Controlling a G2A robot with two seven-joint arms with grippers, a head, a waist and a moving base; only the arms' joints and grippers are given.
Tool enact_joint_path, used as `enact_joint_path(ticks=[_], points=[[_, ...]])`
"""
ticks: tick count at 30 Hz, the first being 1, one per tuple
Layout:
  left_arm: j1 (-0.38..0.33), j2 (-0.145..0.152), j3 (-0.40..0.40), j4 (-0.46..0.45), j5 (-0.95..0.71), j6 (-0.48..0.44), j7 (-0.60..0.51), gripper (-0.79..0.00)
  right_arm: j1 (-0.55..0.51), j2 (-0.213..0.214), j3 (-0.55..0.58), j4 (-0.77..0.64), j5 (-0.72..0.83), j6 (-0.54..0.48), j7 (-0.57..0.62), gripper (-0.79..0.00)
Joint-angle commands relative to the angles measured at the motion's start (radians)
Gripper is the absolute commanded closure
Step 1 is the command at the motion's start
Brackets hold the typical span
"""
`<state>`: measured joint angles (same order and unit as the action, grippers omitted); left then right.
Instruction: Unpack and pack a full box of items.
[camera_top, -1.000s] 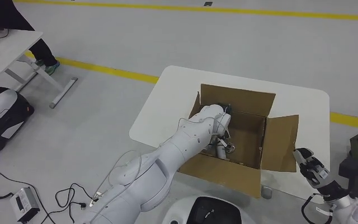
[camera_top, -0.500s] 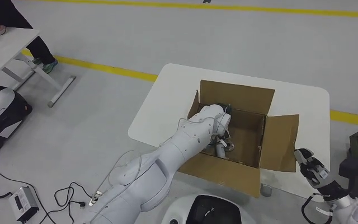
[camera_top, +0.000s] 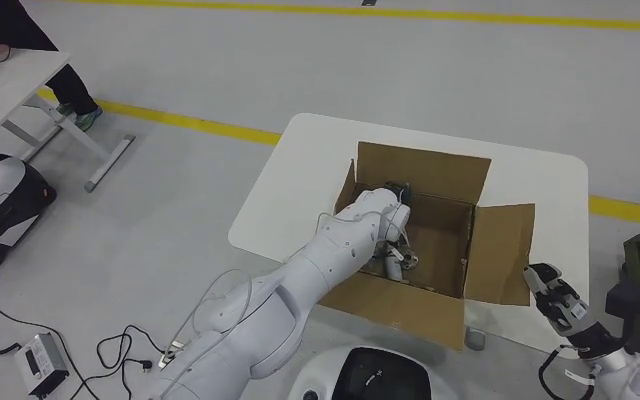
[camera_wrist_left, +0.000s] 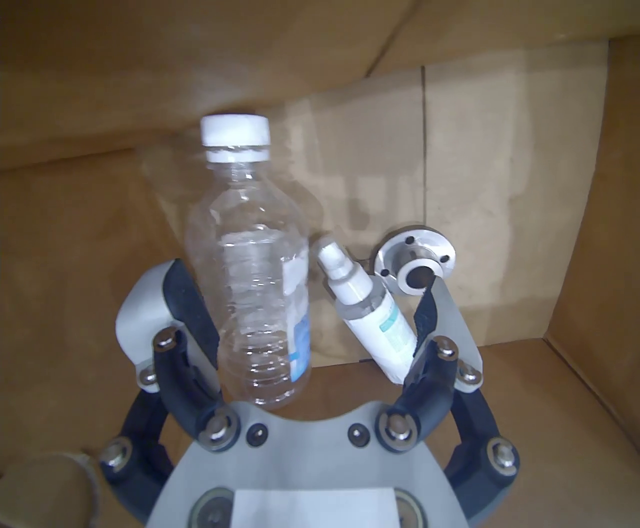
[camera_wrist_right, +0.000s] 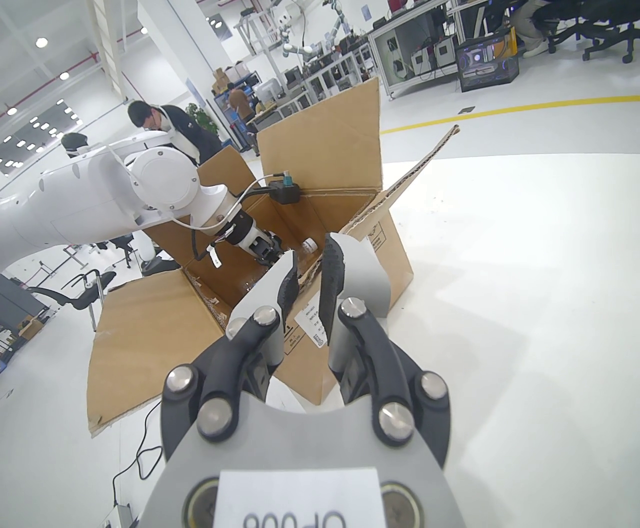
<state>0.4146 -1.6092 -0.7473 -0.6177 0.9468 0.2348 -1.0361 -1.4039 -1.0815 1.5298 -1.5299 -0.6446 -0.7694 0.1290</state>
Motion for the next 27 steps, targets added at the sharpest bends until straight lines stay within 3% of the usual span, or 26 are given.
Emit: enact_joint_path(ticks=[1, 7, 17, 19, 23, 25, 27], points=[[0.006, 0.002, 0.001, -0.007, 0.02, 0.017, -0.005, -0.785, 0.0, 0.0, 0.0, 0.0, 0.0, 0.0, 0.0, -0.194], [0.025, 0.009, 0.0, -0.061, 0.068, 0.036, -0.039, -0.785, 0.0, 0.0, 0.0, 0.0, 0.0, 0.0, 0.0, -0.142], [0.058, 0.035, -0.032, -0.132, 0.145, 0.052, -0.115, -0.785, 0.0, 0.0, 0.0, 0.0, 0.0, 0.0, 0.0, -0.142], [0.065, 0.04, -0.04, -0.141, 0.156, 0.049, -0.131, -0.634, 0.0, 0.0, 0.0, 0.0, 0.0, 0.0, 0.0, -0.145], [0.081, 0.05, -0.061, -0.176, 0.163, 0.031, -0.159, -0.763, 0.0, 0.0, 0.0, 0.0, 0.0, 0.0, 0.0, -0.145], [0.093, 0.053, -0.062, -0.182, 0.183, 0.038, -0.163, -0.674, 0.0, 0.0, 0.0, 0.0, 0.0, 0.0, 0.0, -0.142], [0.1, 0.054, -0.062, -0.187, 0.197, 0.041, -0.163, -0.677, 0.0, 0.0, 0.0, 0.0, 0.0, 0.0, 0.0, -0.148]])
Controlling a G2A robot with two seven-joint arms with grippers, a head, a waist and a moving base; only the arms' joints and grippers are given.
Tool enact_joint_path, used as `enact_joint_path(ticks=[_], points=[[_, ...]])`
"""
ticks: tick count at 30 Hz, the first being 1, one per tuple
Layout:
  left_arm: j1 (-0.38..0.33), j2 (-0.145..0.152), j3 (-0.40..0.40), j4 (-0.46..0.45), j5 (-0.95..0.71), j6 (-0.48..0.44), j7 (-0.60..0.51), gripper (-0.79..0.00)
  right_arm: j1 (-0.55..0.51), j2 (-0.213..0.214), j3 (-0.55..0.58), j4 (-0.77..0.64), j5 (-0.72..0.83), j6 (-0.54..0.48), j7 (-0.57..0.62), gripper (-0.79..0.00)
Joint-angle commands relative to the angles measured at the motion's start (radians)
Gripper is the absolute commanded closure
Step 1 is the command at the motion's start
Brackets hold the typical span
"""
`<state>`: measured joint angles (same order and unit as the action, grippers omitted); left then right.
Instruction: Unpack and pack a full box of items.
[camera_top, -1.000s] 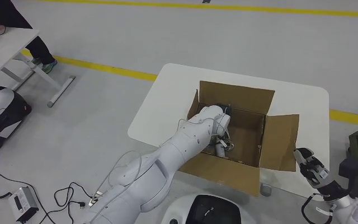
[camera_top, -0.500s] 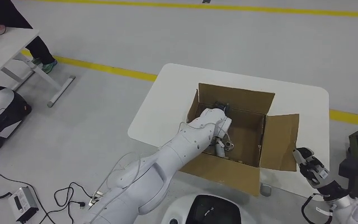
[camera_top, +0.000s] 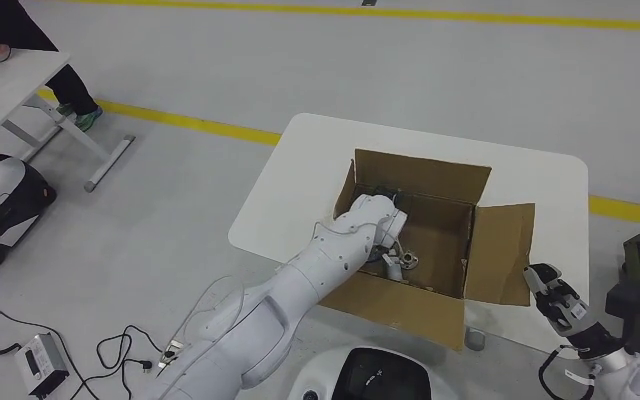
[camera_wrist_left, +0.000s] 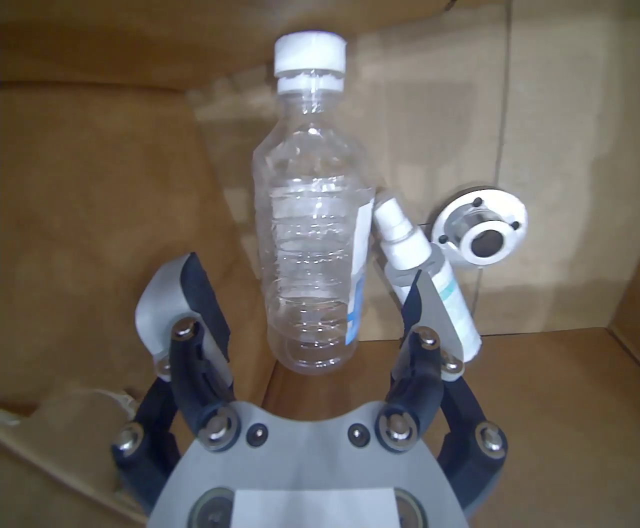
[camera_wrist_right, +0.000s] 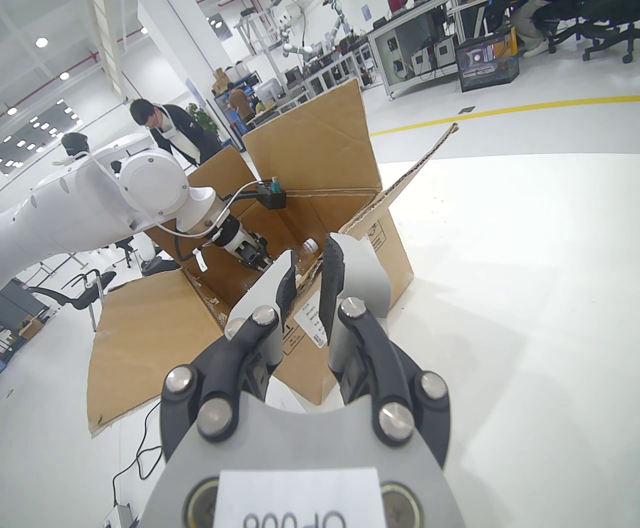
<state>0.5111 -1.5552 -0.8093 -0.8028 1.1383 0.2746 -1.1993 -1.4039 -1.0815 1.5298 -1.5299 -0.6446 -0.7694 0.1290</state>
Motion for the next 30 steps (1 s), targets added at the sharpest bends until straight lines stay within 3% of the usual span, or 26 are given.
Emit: enact_joint_path(ticks=[1, 3, 6, 17, 18, 26, 28, 30], points=[[0.007, 0.001, 0.001, -0.003, 0.016, 0.001, -0.001, -0.671, 0.0, 0.0, 0.0, 0.0, 0.0, 0.0, 0.0, -0.151], [0.012, 0.001, -0.001, -0.004, 0.021, 0.004, -0.003, -0.68, 0.0, 0.0, 0.0, 0.0, 0.0, 0.0, 0.0, -0.151], [0.017, 0.0, -0.007, -0.001, 0.02, -0.003, -0.005, -0.782, 0.0, 0.0, 0.0, 0.0, 0.0, 0.0, 0.0, -0.148], [0.019, -0.014, -0.016, 0.045, -0.001, -0.019, 0.023, -0.785, 0.0, 0.0, 0.0, 0.0, 0.0, 0.0, 0.0, -0.139], [0.018, -0.016, -0.018, 0.055, -0.008, -0.022, 0.026, -0.745, 0.0, 0.0, 0.0, 0.0, 0.0, 0.0, 0.0, -0.142], [0.0, -0.036, -0.009, 0.12, -0.026, -0.033, 0.047, -0.668, 0.0, 0.0, 0.0, 0.0, 0.0, 0.0, 0.0, -0.132], [-0.006, -0.041, -0.007, 0.133, -0.029, -0.035, 0.052, -0.539, 0.0, 0.0, 0.0, 0.0, 0.0, 0.0, 0.0, -0.126], [-0.011, -0.045, -0.006, 0.144, -0.033, -0.037, 0.056, -0.348, 0.0, 0.0, 0.0, 0.0, 0.0, 0.0, 0.0, -0.132]])
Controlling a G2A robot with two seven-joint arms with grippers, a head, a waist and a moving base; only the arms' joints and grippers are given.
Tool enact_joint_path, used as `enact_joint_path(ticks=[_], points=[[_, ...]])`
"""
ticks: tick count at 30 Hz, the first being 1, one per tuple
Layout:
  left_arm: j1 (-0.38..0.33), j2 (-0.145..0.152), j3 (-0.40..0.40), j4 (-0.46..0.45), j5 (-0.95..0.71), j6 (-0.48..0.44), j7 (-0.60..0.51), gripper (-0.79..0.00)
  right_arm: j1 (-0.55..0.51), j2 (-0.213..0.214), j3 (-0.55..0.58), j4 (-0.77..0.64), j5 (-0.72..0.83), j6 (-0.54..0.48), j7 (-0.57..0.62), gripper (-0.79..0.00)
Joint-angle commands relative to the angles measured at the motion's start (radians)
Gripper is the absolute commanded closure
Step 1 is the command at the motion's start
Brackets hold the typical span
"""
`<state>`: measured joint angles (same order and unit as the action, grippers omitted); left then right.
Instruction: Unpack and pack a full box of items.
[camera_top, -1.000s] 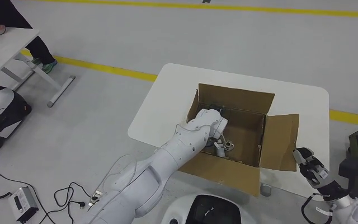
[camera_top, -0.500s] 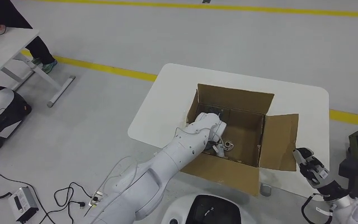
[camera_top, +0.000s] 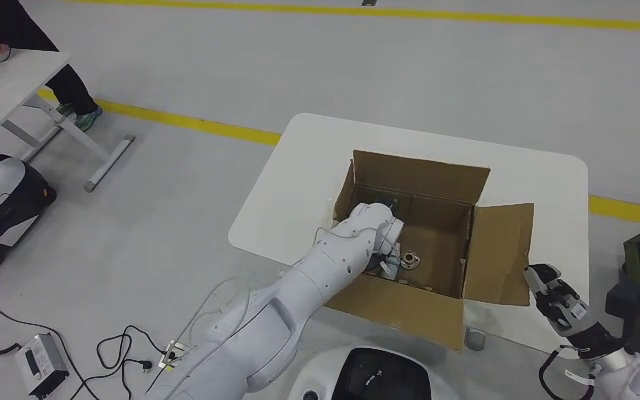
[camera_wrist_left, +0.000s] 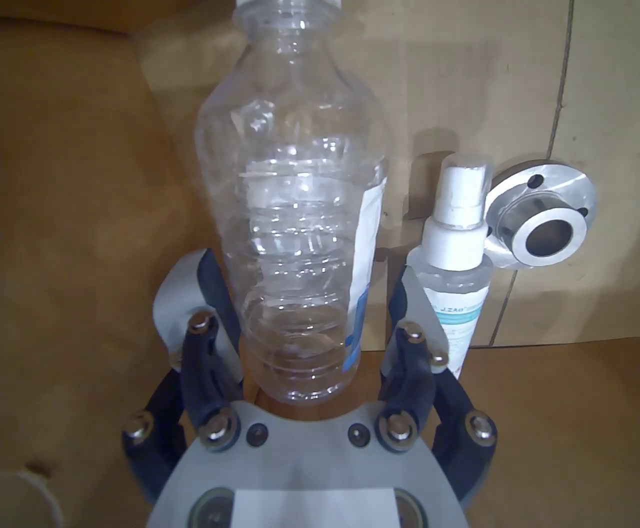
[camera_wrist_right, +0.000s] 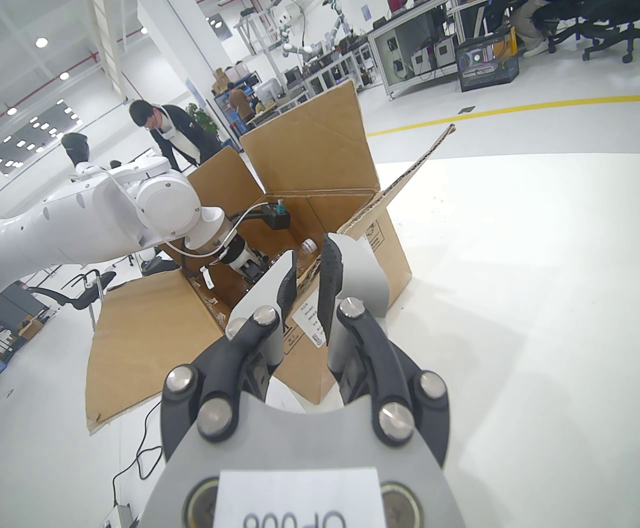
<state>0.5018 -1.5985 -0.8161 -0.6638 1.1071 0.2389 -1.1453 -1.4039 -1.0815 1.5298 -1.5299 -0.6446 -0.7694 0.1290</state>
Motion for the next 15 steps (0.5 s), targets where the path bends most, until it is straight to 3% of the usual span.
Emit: enact_joint_path(ticks=[1, 2, 3, 6, 8, 9, 10, 11, 12, 15], points=[[-0.005, -0.004, 0.001, 0.008, -0.004, -0.002, 0.003, -0.225, 0.0, 0.0, 0.0, 0.0, 0.0, 0.0, 0.0, -0.148], [-0.007, -0.006, -0.001, 0.01, -0.011, -0.004, 0.005, -0.055, 0.0, 0.0, 0.0, 0.0, 0.0, 0.0, 0.0, -0.157], [-0.009, -0.008, -0.004, 0.014, -0.016, -0.007, 0.007, 0.0, 0.0, 0.0, 0.0, 0.0, 0.0, 0.0, 0.0, -0.175], [-0.015, -0.01, -0.008, 0.018, -0.023, -0.013, 0.011, 0.0, 0.0, 0.0, 0.0, 0.0, 0.0, 0.0, 0.0, -0.148], [-0.018, -0.011, -0.015, 0.012, -0.034, -0.022, 0.011, 0.0, 0.0, 0.0, 0.0, 0.0, 0.0, 0.0, 0.0, -0.197], [-0.02, -0.011, -0.018, 0.007, -0.037, -0.028, 0.011, 0.0, 0.0, 0.0, 0.0, 0.0, 0.0, 0.0, 0.0, -0.252], [-0.022, -0.011, -0.021, 0.0, -0.038, -0.029, 0.01, 0.0, 0.0, 0.0, 0.0, 0.0, 0.0, 0.0, 0.0, -0.376], [-0.023, -0.01, -0.026, -0.008, -0.041, -0.031, 0.009, 0.0, 0.0, 0.0, 0.0, 0.0, 0.0, 0.0, 0.0, -0.631], [-0.024, -0.009, -0.033, -0.018, -0.048, -0.036, 0.005, 0.0, 0.0, 0.0, 0.0, 0.0, 0.0, 0.0, 0.0, -0.785], [-0.025, -0.003, -0.049, -0.066, -0.048, -0.043, -0.011, 0.0, 0.0, 0.0, 0.0, 0.0, 0.0, 0.0, 0.0, -0.785]])
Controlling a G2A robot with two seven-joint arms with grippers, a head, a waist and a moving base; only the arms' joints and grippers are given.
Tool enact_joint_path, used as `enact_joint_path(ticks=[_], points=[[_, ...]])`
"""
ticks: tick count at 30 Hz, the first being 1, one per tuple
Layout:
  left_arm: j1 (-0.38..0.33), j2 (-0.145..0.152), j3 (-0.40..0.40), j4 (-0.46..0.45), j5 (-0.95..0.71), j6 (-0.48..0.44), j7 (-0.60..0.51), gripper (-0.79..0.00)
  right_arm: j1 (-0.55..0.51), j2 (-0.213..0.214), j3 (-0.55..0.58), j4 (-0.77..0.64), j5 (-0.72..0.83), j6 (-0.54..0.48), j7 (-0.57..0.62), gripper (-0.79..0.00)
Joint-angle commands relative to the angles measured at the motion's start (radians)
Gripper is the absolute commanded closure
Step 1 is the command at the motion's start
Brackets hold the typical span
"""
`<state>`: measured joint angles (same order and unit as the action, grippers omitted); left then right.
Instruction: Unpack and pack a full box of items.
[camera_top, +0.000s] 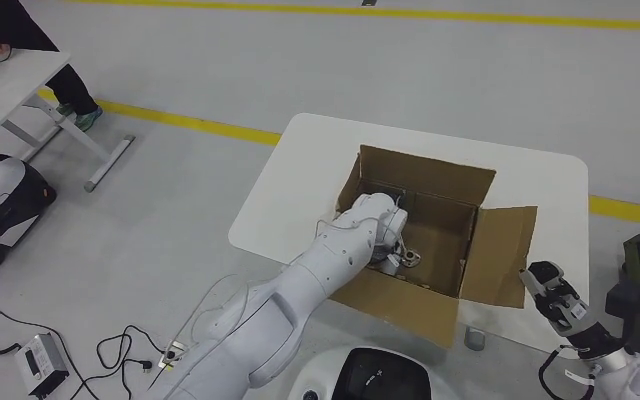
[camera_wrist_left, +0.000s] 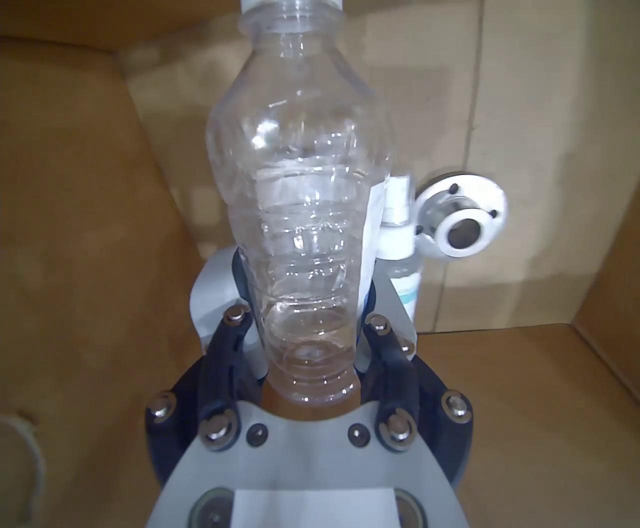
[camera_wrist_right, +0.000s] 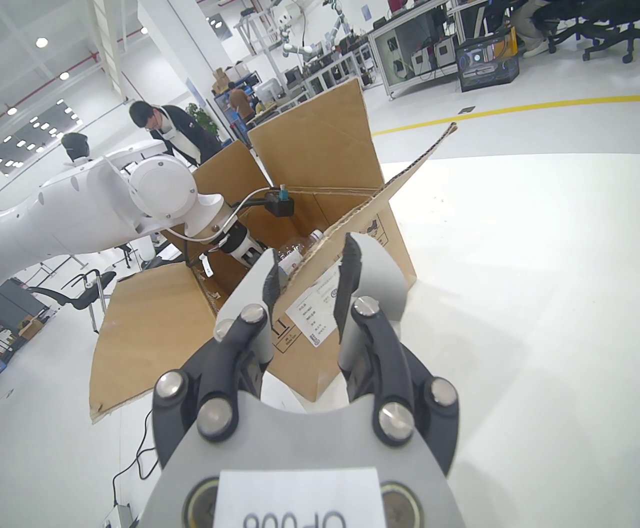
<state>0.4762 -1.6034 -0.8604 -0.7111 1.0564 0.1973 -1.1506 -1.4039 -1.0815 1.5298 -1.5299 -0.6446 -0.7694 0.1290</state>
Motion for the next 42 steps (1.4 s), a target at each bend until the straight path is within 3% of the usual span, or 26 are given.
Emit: enact_joint_path(ticks=[1, 8, 17, 21, 24, 26, 31, 42], points=[[0.003, 0.005, -0.01, -0.039, 0.004, -0.002, -0.014, 0.0, 0.0, 0.0, 0.0, 0.0, 0.0, 0.0, 0.0, -0.785], [0.053, 0.034, -0.056, -0.231, 0.038, -0.015, -0.09, 0.0, -0.015, -0.001, -0.008, -0.028, 0.037, 0.001, 0.008, -0.785], [0.147, 0.07, -0.096, -0.482, 0.136, -0.052, -0.207, 0.0, -0.017, 0.006, -0.028, -0.062, 0.253, 0.002, 0.158, -0.776], [0.177, 0.079, -0.108, -0.572, 0.166, -0.059, -0.249, 0.0, -0.01, 0.004, -0.058, -0.076, 0.256, 0.064, 0.201, -0.394], [0.197, 0.084, -0.121, -0.634, 0.175, -0.062, -0.27, 0.0, -0.006, 0.002, -0.081, -0.075, 0.237, 0.099, 0.206, -0.249], [0.209, 0.088, -0.132, -0.675, 0.179, -0.066, -0.281, 0.0, -0.003, 0.0, -0.092, -0.07, 0.227, 0.112, 0.198, -0.003], [0.237, 0.095, -0.162, -0.756, 0.166, -0.071, -0.302, 0.0, 0.001, -0.002, -0.096, -0.048, 0.223, 0.115, 0.17, 0.0], [0.237, 0.095, -0.162, -0.756, 0.166, -0.071, -0.302, 0.0, 0.005, -0.005, -0.101, -0.03, 0.218, 0.083, 0.135, 0.0]])
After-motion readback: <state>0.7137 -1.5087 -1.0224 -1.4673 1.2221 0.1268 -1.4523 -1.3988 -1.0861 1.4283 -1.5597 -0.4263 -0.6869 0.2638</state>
